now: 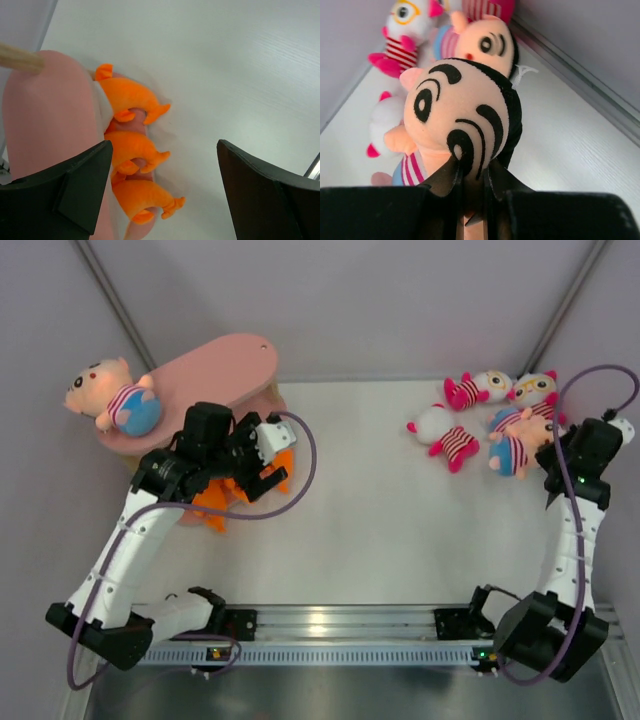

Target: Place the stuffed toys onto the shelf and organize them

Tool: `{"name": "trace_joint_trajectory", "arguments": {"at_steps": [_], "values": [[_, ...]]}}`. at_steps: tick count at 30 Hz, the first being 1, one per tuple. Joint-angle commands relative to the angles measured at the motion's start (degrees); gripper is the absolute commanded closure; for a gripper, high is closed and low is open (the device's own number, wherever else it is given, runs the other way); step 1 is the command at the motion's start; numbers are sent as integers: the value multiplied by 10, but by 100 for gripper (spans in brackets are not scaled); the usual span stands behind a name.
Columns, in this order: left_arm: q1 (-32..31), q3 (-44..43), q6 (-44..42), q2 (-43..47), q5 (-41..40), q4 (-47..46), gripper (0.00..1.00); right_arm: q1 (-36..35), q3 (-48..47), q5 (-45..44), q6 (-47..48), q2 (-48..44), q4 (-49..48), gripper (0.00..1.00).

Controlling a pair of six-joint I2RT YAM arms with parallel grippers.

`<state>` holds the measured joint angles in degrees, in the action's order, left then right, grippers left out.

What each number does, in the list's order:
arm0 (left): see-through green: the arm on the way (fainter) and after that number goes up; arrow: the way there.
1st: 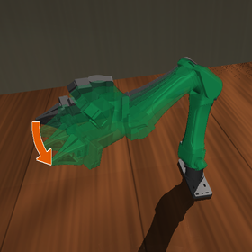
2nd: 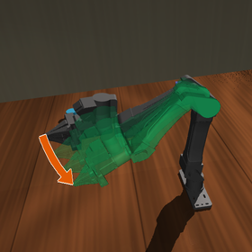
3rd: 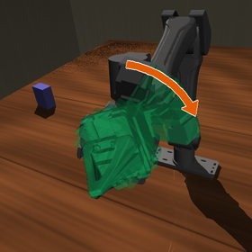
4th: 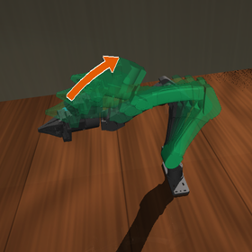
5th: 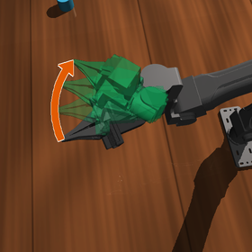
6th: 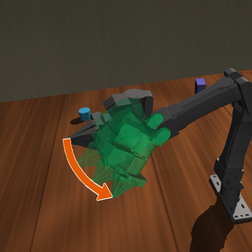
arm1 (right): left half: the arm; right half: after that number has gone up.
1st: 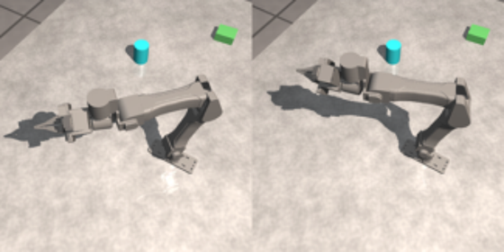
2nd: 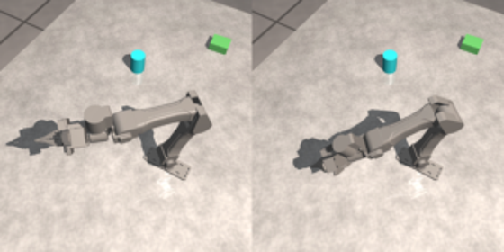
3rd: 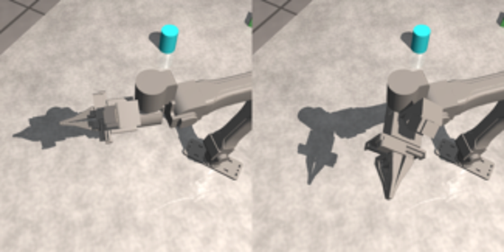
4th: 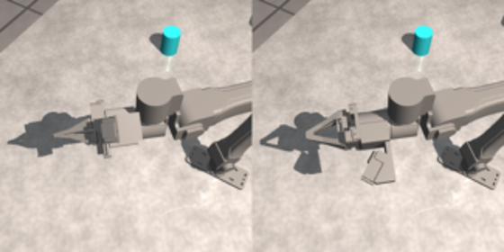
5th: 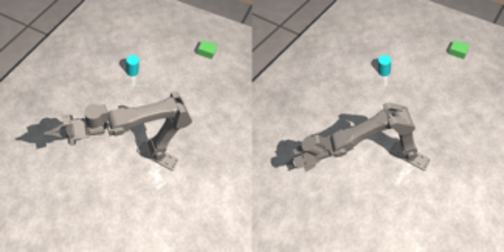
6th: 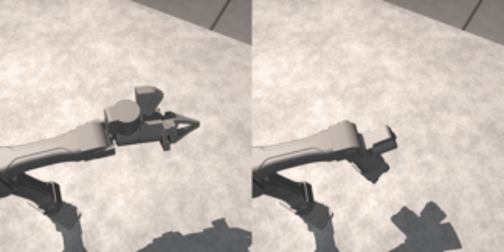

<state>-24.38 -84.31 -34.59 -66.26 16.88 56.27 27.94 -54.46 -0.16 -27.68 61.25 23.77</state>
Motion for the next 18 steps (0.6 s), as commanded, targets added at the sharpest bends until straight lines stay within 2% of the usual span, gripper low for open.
{"name": "trace_joint_trajectory", "arguments": {"at_steps": [1,2,3,5,6,7,8,12,15,18], "values": [[-31,14,-73,64,2,2,8,-80,-102,21,47,-9,65,100],[-43,20,-111,73,6,2,6,-115,-123,10,55,-4,75,100],[-49,27,-131,82,10,2,4,-199,-144,5,57,17,85,100],[-64,44,-172,99,11,2,2,-285,-209,17,42,48,112,100],[-66,47,-178,102,13,2,2,-370,-252,25,34,85,120,100],[-67,51,-181,106,14,2,2,-411,-273,27,29,104,124,100],[-68,54,-184,109,19,2,2,-483,-291,28,18,122,119,100],[-69,76,-205,138,21,2,2,-610,-347,74,-26,213,57,100],[-70,102,-230,164,-6,2,2,-671,-425,93,-28,281,61,100],[-70,122,-246,172,-39,2,2,-703,-456,126,-38,323,54,100]]}}
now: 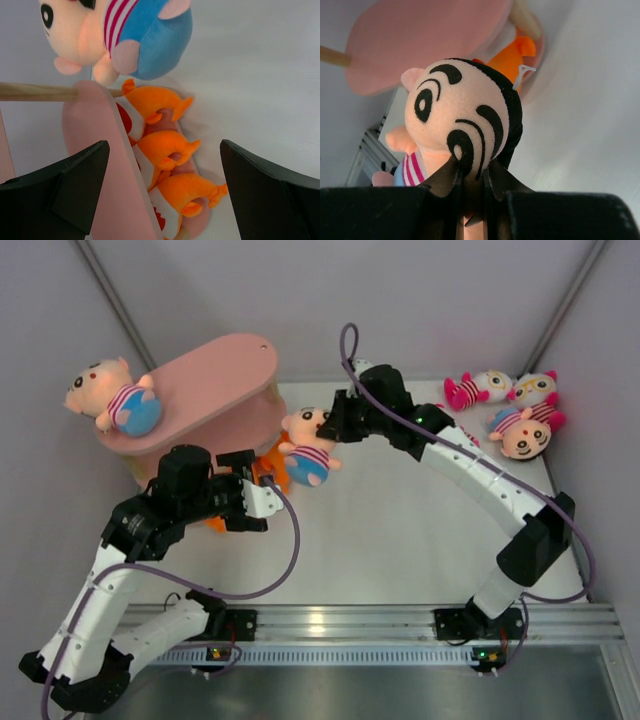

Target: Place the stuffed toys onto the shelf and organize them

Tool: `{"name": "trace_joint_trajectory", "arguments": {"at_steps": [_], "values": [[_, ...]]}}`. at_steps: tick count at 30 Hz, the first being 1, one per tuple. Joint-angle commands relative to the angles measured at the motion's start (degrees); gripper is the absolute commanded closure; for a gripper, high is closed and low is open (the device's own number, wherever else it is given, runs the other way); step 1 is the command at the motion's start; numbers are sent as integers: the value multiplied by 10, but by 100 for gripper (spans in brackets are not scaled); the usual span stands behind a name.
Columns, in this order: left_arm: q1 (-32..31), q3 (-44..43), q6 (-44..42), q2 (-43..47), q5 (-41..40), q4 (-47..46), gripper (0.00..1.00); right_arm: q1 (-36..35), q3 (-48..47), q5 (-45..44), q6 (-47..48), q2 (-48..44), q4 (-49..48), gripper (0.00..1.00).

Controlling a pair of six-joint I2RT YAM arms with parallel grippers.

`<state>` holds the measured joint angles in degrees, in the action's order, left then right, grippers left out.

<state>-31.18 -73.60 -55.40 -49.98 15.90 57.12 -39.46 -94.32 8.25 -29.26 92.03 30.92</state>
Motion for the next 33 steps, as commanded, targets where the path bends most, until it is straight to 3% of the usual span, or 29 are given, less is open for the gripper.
{"name": "trace_joint_trajectory", "arguments": {"at_steps": [1,6,15,28,31,32,33], "values": [[-2,20,-42,17,-28,-5,2,-32,-58,47,-29,21,-21,100],[-2,43,-71,39,16,-5,2,-55,-48,47,-49,32,-37,100],[-3,14,-88,-6,68,-7,2,-76,-31,60,-94,44,-88,100],[-3,-29,-121,-36,51,-8,2,-96,-43,103,-108,55,-110,100],[-2,-21,-119,-39,54,-8,18,-98,-42,109,-114,53,-120,100],[-2,-17,-121,-39,50,-8,32,-100,-43,111,-114,49,-119,100],[-3,-15,-122,-39,48,-8,38,-101,-43,111,-114,47,-120,100]]}}
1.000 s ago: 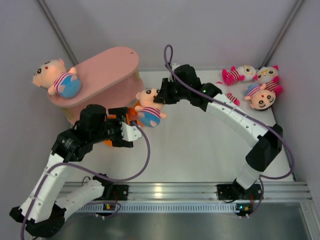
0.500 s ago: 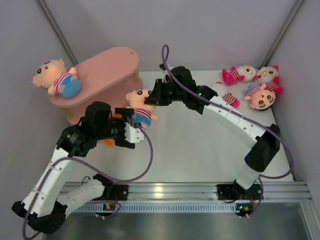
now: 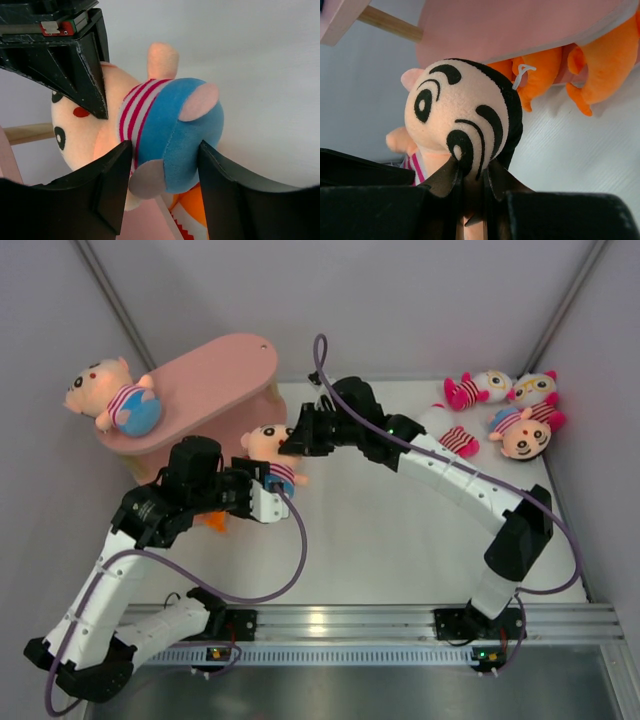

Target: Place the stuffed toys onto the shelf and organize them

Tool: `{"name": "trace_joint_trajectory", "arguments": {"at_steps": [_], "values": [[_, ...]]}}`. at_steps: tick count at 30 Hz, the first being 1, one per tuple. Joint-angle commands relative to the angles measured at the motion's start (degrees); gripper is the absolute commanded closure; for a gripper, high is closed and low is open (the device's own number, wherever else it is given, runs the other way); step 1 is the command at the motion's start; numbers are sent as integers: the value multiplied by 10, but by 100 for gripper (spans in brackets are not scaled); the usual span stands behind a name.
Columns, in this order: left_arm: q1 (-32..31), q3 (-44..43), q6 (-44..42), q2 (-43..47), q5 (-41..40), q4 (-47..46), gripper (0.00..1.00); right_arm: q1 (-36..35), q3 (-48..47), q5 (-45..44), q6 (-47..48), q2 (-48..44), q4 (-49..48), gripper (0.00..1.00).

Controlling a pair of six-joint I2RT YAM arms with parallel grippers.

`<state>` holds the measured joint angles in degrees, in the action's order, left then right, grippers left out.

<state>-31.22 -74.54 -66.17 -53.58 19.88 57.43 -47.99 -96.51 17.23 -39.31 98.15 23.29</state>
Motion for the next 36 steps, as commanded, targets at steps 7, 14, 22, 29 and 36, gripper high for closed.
{"name": "trace_joint_trajectory", "arguments": {"at_steps": [7,14,22,29,36], "values": [[-2,-30,-2,-20,0,-12,96,-14,-18,21,-8,-33,-44,100],[-2,-176,114,-65,-47,-101,100,8,9,-87,35,-129,-18,42],[-2,-270,153,-117,-235,-224,100,90,88,-138,50,-260,5,34],[16,-292,161,-164,-429,-260,100,159,131,-134,58,-303,20,36],[111,-262,148,-163,-327,-261,100,170,135,-110,66,-298,30,36]]}}
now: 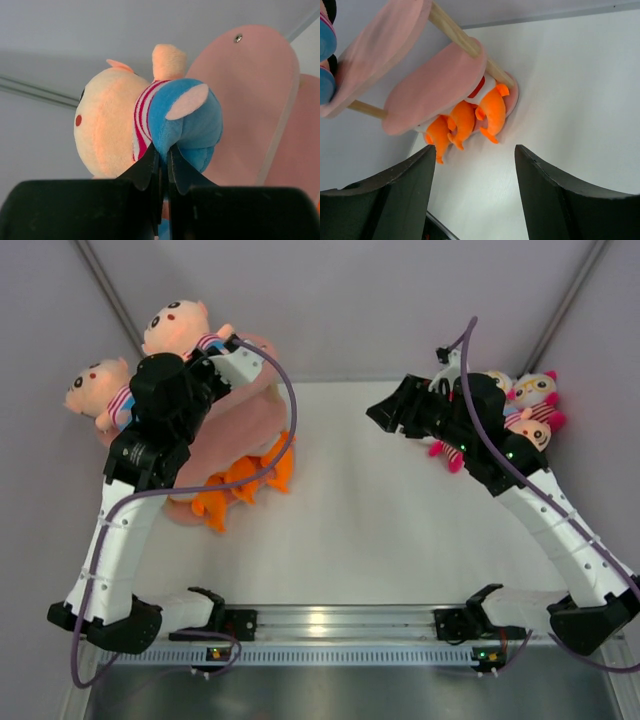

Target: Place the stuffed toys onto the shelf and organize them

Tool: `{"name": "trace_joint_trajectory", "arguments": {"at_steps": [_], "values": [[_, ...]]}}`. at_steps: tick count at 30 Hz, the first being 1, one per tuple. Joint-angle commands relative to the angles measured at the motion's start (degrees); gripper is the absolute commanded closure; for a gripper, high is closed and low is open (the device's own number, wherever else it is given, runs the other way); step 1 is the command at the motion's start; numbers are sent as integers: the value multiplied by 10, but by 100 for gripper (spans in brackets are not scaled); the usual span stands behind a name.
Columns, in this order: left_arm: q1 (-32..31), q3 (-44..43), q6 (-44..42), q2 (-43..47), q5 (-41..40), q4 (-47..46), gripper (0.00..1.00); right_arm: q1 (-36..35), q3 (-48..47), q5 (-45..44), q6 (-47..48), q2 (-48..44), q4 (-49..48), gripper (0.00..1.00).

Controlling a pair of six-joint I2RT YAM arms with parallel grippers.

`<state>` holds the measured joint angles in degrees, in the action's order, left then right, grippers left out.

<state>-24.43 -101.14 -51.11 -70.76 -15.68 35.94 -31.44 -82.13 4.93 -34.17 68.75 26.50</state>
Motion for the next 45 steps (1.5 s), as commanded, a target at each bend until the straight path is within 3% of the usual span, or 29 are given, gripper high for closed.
{"name": "trace_joint_trajectory", "arguments": {"at_steps": [1,2,6,13,23,25,27,28,31,36,40,45], "values": [[63,6,-5,6,55,-41,100,5,-7,14,17,-4,-1,36],[106,12,-13,5,96,-40,100,7,-6,16,18,-3,0,36],[165,19,-20,3,180,-9,99,10,-3,22,21,-4,2,36],[174,57,-25,28,236,1,98,25,4,33,23,-2,3,36],[186,88,-47,41,240,14,95,42,16,39,31,-7,15,33],[187,90,-47,47,237,14,87,58,23,40,31,-7,21,29],[187,91,-46,49,236,13,70,73,33,41,31,-8,25,26],[187,91,-44,53,233,13,54,90,37,45,31,-9,26,25],[188,91,-45,59,238,13,37,131,54,51,31,-13,25,22],[188,80,-28,64,253,13,27,222,104,60,24,-15,11,17],[187,66,0,70,289,13,21,375,151,63,5,10,-43,16],[187,71,26,77,304,13,19,494,179,36,-14,78,-90,17]]}}
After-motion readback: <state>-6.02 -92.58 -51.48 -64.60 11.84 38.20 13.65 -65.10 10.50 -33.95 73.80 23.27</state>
